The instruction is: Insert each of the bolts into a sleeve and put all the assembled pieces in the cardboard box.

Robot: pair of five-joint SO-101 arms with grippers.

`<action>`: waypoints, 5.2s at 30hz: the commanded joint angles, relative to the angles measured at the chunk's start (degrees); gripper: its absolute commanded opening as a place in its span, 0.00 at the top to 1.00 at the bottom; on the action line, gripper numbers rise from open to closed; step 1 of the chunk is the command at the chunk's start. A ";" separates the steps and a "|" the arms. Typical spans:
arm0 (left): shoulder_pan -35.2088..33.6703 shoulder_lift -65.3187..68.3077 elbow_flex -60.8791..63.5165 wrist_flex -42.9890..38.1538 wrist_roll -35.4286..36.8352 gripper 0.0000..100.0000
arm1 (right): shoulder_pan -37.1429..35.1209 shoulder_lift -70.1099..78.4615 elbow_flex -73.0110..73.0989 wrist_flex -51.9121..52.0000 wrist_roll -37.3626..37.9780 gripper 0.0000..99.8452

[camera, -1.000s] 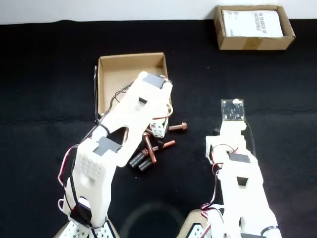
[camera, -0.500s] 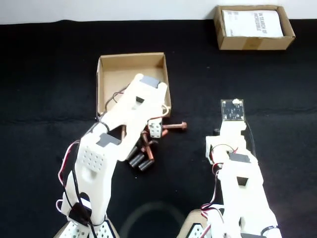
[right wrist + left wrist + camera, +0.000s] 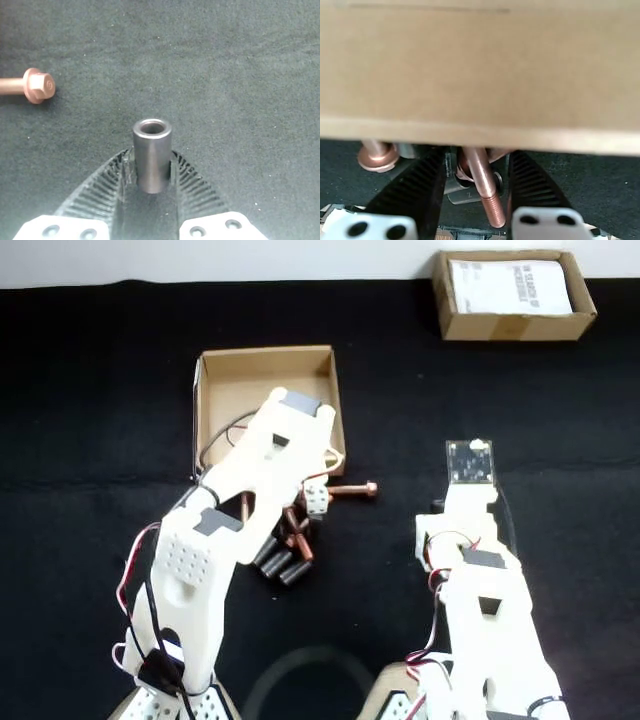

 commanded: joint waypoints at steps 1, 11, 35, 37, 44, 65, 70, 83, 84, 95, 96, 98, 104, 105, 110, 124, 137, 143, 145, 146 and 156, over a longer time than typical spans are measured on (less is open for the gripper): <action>-2.33 -3.12 -5.32 1.49 0.70 0.86 | 0.31 -1.63 0.04 -0.84 0.88 0.99; -2.59 -6.02 -8.48 2.55 0.62 0.86 | 0.31 -1.63 0.04 -0.66 0.88 0.99; -6.02 7.16 -12.00 1.58 1.05 0.99 | 0.31 1.54 1.98 -6.02 2.73 0.99; -6.02 7.16 -15.16 3.96 0.97 0.99 | -0.22 2.86 1.89 -6.11 2.73 0.99; -4.70 0.48 -22.73 5.01 0.62 0.99 | -6.73 4.00 1.71 -6.20 2.37 0.99; 2.42 -57.63 -13.67 5.01 -14.86 0.99 | -31.78 -38.46 -6.37 5.49 -14.95 0.99; 2.42 -65.98 -4.79 4.84 -15.12 0.99 | -34.33 -51.65 -3.74 13.41 -14.95 0.99; 2.86 -78.81 28.62 -45.27 -9.23 0.99 | -34.33 -68.44 9.89 20.44 -15.03 0.99; 2.86 -79.78 31.16 -48.79 -9.23 0.99 | -34.24 -68.88 10.24 20.44 -15.03 0.99; 13.93 -88.40 50.77 -62.07 -16.18 0.99 | -33.98 -69.58 10.59 20.35 -15.03 0.99; 14.46 -88.92 51.56 -62.86 -17.14 0.99 | -33.98 -69.58 10.59 20.35 -15.03 0.99; 14.64 -89.80 52.62 -63.65 -18.90 0.99 | -33.98 -69.58 10.59 20.35 -15.03 0.99; 14.64 -92.18 53.05 -63.21 -25.76 0.99 | -29.85 -69.58 10.59 20.35 -15.03 0.99; 14.64 -92.44 53.14 -63.21 -26.11 0.99 | -29.23 -69.58 10.59 20.35 -15.03 0.99; 15.08 -92.62 54.90 -63.56 -25.67 0.99 | -28.88 -69.23 10.59 20.35 -15.03 0.99; 17.10 -92.18 58.42 -67.25 -22.42 0.99 | -28.88 -69.23 10.59 20.35 -15.03 0.99; 19.82 -92.26 63.08 -68.57 -22.86 0.99 | -28.62 -69.23 10.68 20.35 -15.03 0.99; 19.30 -92.18 62.73 -72.53 -22.95 0.99 | -28.62 -69.23 10.68 20.35 -15.03 0.99; 19.30 -92.18 62.81 -72.62 -22.95 0.99 | -28.62 -69.23 10.68 20.35 -15.03 0.99; 19.30 -92.18 63.08 -72.35 -22.95 0.99 | -28.62 -69.23 10.68 20.35 -15.03 0.99; 19.30 -92.35 66.15 -72.70 -27.25 0.99 | -28.62 -69.23 10.68 20.35 -15.03 0.99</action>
